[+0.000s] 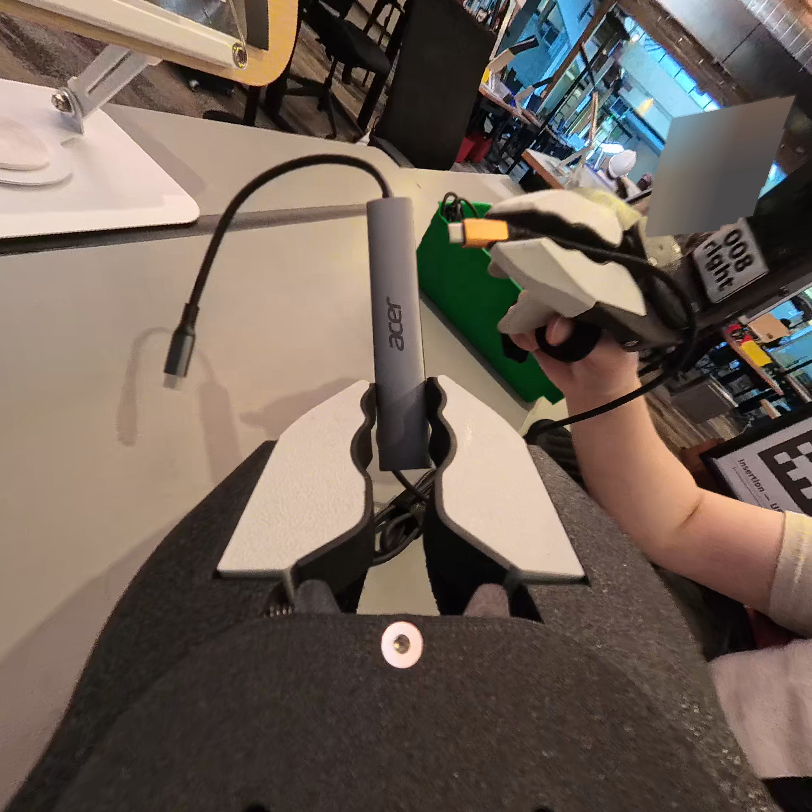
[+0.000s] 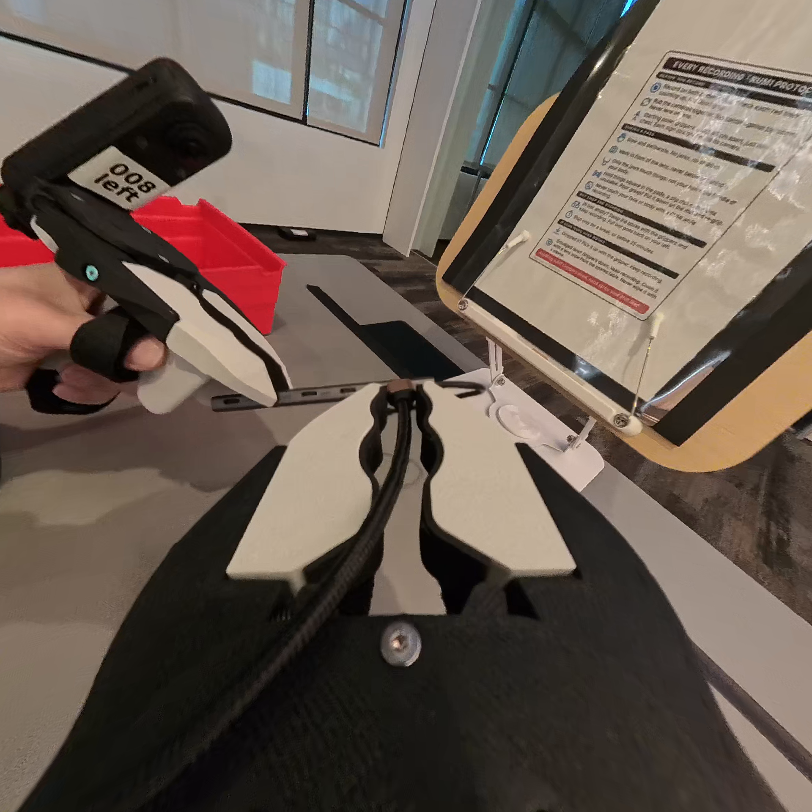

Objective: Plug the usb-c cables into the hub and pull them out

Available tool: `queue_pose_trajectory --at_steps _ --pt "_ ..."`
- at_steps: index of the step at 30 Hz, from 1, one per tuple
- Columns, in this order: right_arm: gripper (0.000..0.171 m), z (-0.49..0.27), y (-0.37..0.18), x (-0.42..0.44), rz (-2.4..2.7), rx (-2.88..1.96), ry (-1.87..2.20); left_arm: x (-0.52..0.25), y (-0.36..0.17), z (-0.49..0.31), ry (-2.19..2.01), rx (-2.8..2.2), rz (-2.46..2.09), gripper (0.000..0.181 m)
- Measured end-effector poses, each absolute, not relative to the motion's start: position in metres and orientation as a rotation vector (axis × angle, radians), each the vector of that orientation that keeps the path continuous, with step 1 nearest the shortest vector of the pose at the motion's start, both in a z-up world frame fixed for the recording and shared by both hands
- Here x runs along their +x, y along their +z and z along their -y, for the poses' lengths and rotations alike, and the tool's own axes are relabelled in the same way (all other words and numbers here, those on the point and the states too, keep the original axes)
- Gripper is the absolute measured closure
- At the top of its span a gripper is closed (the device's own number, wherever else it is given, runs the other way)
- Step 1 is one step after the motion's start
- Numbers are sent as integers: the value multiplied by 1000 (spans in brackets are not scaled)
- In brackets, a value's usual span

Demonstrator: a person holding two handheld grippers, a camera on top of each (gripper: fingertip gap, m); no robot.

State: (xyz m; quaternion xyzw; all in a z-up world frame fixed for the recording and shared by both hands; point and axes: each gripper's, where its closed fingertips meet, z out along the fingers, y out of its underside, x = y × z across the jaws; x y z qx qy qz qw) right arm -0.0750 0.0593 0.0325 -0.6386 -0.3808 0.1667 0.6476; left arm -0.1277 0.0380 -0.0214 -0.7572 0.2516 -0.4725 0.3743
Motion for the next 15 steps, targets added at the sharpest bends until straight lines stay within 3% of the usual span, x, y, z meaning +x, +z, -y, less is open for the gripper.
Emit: queue_pose_trajectory --at_steps 15 --pt "158 -66 17 -79 816 -1504 428 -123 -24 -37 -1194 -1954 -633 160"
